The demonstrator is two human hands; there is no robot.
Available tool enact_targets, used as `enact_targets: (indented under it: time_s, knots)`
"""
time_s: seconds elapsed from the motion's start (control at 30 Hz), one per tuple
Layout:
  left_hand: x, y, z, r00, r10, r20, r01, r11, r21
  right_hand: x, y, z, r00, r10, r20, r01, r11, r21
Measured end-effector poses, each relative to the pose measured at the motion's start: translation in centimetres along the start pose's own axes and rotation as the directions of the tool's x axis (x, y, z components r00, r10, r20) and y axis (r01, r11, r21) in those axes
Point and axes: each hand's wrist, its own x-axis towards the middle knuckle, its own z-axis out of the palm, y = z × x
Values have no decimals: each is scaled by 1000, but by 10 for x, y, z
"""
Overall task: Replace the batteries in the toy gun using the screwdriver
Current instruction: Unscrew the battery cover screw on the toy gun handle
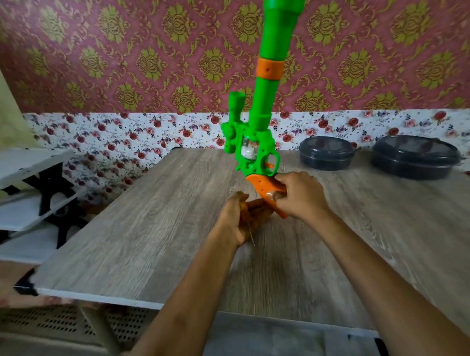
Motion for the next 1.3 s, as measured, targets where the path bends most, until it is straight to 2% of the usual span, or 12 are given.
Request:
enact_targets:
  time_s: [0.13,0.27,0.57,0.67,0.77,0.8,0.87,0.93,1.0,1.1,1.2,1.3]
  knots:
    - [3,-1,1,1000,9,-20,-9,1000,-28,4,13,7,995,103,7,-103,983,150]
    - [1,-2,2,1000,9,-25,-7,998,64,4,18,12,991,133,9,-131,963,235]
    - [-1,-4,9,995,36,-91,-27,994,101,3,21,20,981,192,-10,-182,941,286]
    - [-1,-3,7,967,185,-175,-140,961,240,0,23,25,967,253,-18,-226,893,389]
    - [-7,-1,5,821,540,-185,-416,788,453,-4,28,30,967,252,-26,-208,850,485]
    - [-7,0,3,740,656,-151,-504,689,520,-6,31,32,968,250,-13,-208,832,514]
    - [-9,2,1,529,848,-29,-627,414,660,-8,37,35,962,271,32,-228,737,636]
    - [-13,2,1,355,932,69,-669,202,715,-11,39,38,948,306,90,-259,573,777]
    - [-18,0,4,244,959,144,-693,69,718,-12,41,38,933,332,141,-279,416,866]
    - [-21,-4,7,145,951,273,-697,-97,710,-11,43,38,917,356,183,-302,316,899]
    - [-22,-8,10,82,933,351,-700,-197,686,-12,47,37,933,329,150,-264,338,904]
    - [-22,-12,12,52,910,411,-698,-261,667,-11,50,39,943,302,143,-260,395,881]
